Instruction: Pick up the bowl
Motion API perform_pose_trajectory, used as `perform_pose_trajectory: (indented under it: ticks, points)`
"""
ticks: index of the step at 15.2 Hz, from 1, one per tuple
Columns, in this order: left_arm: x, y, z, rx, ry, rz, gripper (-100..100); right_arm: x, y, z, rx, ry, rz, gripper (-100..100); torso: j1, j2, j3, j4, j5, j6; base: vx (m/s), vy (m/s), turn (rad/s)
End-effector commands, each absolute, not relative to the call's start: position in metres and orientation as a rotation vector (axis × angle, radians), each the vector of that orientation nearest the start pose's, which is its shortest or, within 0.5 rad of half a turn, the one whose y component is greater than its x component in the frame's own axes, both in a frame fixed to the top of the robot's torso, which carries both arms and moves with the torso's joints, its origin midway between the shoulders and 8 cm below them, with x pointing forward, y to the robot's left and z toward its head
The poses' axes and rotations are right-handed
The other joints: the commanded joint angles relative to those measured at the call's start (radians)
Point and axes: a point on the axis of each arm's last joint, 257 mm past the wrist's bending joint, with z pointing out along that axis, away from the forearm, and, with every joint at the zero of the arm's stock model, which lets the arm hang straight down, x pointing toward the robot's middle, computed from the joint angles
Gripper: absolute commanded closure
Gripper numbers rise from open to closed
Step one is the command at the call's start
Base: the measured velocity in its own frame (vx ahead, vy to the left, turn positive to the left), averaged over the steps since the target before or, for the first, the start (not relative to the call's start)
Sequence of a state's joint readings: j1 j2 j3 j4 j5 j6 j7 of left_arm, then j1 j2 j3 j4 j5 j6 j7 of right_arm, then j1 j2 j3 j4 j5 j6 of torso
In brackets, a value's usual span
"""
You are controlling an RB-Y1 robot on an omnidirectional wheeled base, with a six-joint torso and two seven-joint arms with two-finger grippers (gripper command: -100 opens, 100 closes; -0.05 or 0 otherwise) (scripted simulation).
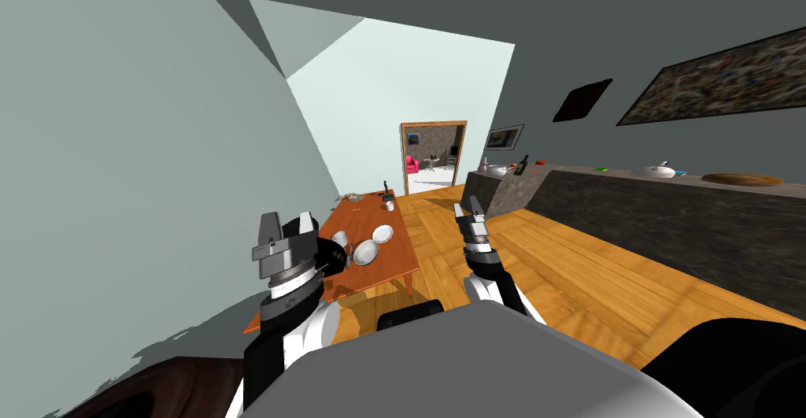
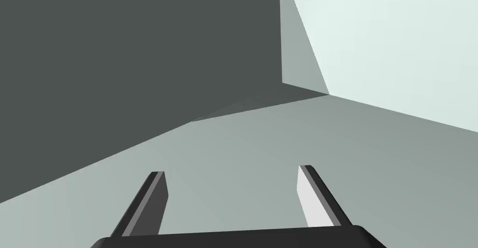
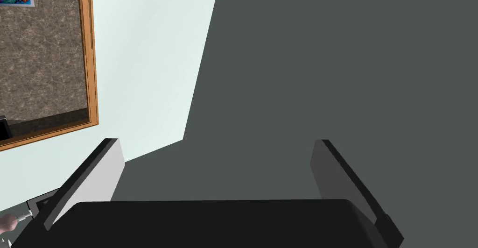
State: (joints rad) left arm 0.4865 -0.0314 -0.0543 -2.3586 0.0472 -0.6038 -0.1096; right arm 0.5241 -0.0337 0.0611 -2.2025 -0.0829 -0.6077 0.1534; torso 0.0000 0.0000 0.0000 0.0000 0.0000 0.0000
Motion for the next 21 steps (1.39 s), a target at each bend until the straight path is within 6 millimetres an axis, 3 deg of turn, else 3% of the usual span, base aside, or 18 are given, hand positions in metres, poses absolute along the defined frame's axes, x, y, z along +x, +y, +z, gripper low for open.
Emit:
perform_pose_trajectory:
  ticks: [1, 7, 9, 12, 15, 17, 18, 21]
  points:
    - [0.315, 0.259, 0.075, -0.509, 0.495, -1.333, -100, 0.340, -0.271, 0.001, 0.636, 0.620, 1.261, 0, 0.000, 0.000, 0.000, 0.000, 0.000, 0.000, 0.000, 0.000, 0.000]
    - [0.338, 0.246, 0.053, -0.505, 0.629, -1.358, -100, 0.340, -0.271, 0.001, 0.636, 0.620, 1.261, 0, 0.001, 0.000, 0.000, 0.000, 0.000, 0.000, -0.007, 0.002, 0.010]
    - [0.360, 0.240, 0.032, -0.531, 0.724, -1.371, -100, 0.340, -0.271, 0.001, 0.636, 0.620, 1.261, 0, 0.001, 0.001, 0.000, 0.000, 0.000, 0.000, -0.016, 0.006, 0.027]
    - [0.374, 0.238, 0.017, -0.560, 0.780, -1.373, -100, 0.340, -0.271, 0.001, 0.636, 0.620, 1.261, 0, 0.001, 0.001, 0.000, 0.000, 0.000, 0.000, -0.017, 0.005, 0.018]
    - [0.398, 0.236, -0.011, -0.616, 0.873, -1.377, -100, 0.340, -0.271, 0.001, 0.636, 0.620, 1.261, 0, 0.001, 0.001, 0.000, 0.000, 0.000, 0.000, -0.015, 0.006, 0.023]
    - [0.401, 0.236, -0.015, -0.628, 0.885, -1.372, -100, 0.340, -0.271, 0.001, 0.636, 0.620, 1.261, 0, 0.001, 0.001, 0.000, 0.000, 0.000, 0.000, -0.012, 0.004, 0.014]
    - [0.413, 0.236, -0.030, -0.661, 0.929, -1.372, -100, 0.340, -0.271, 0.001, 0.636, 0.620, 1.261, 0, 0.001, 0.001, 0.000, 0.000, 0.000, 0.000, -0.010, 0.003, 0.018]
    - [0.429, 0.237, -0.052, -0.717, 0.990, -1.361, -100, 0.340, -0.271, 0.001, 0.636, 0.620, 1.261, 0, 0.001, 0.000, 0.000, 0.000, 0.000, 0.000, -0.014, 0.005, 0.026]
